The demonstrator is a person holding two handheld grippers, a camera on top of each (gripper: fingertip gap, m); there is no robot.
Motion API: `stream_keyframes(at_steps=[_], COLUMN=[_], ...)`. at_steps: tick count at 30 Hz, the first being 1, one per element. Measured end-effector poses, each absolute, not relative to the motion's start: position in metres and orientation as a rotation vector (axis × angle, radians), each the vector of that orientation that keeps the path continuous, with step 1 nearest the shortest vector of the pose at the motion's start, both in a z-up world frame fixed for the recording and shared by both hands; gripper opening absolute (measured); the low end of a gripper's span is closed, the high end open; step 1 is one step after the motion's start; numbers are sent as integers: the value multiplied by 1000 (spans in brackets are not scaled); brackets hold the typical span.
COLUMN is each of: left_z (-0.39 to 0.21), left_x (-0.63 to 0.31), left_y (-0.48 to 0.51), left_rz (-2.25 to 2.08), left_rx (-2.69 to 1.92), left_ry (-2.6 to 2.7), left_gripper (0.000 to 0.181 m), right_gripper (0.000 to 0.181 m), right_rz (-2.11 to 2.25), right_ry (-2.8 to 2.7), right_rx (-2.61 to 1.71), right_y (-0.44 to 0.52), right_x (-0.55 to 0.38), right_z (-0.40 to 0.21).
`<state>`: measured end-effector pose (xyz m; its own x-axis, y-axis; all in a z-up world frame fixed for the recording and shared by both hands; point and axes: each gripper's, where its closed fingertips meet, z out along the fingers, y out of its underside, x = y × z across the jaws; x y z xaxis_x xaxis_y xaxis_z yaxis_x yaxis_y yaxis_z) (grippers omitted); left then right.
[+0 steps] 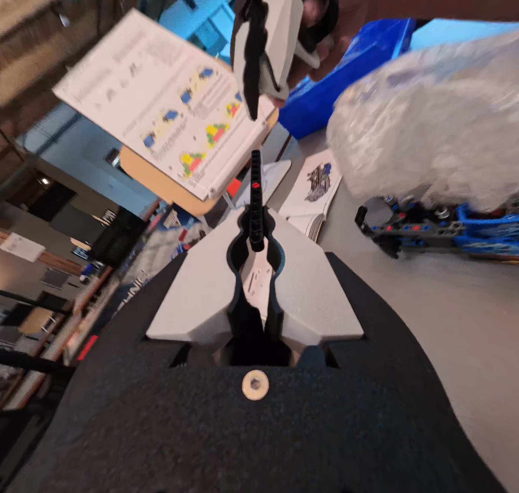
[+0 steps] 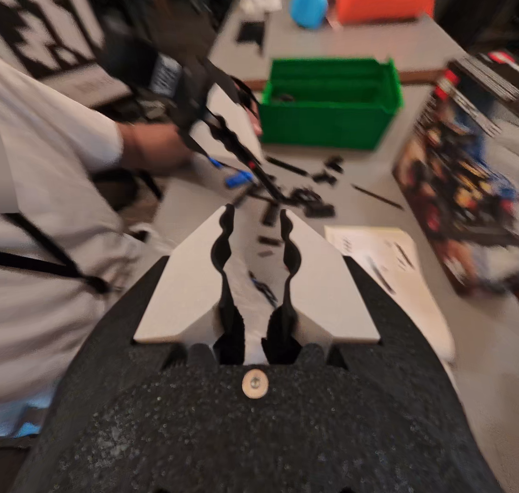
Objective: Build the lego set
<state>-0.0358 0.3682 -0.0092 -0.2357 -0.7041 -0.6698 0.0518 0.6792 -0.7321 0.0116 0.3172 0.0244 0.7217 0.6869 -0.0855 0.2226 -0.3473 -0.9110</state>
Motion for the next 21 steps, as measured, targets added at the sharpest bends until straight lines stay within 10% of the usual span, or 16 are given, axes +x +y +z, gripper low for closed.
stream_keyframes(at_steps=[12, 21], left_z=[2, -19], left_x=[-118, -145], left_y=[234, 180], left_rz=[-584, -399], left_rx=[-136, 4], left_ry=[1721, 1727], left_gripper=[4, 5], right_gripper=[40, 10], right_rz=[786, 746], right_ry=[-1107, -1162], right_rx=[-2160, -2217], right_y=[220, 173], right_x=[-120, -160], right_z=[-5, -32])
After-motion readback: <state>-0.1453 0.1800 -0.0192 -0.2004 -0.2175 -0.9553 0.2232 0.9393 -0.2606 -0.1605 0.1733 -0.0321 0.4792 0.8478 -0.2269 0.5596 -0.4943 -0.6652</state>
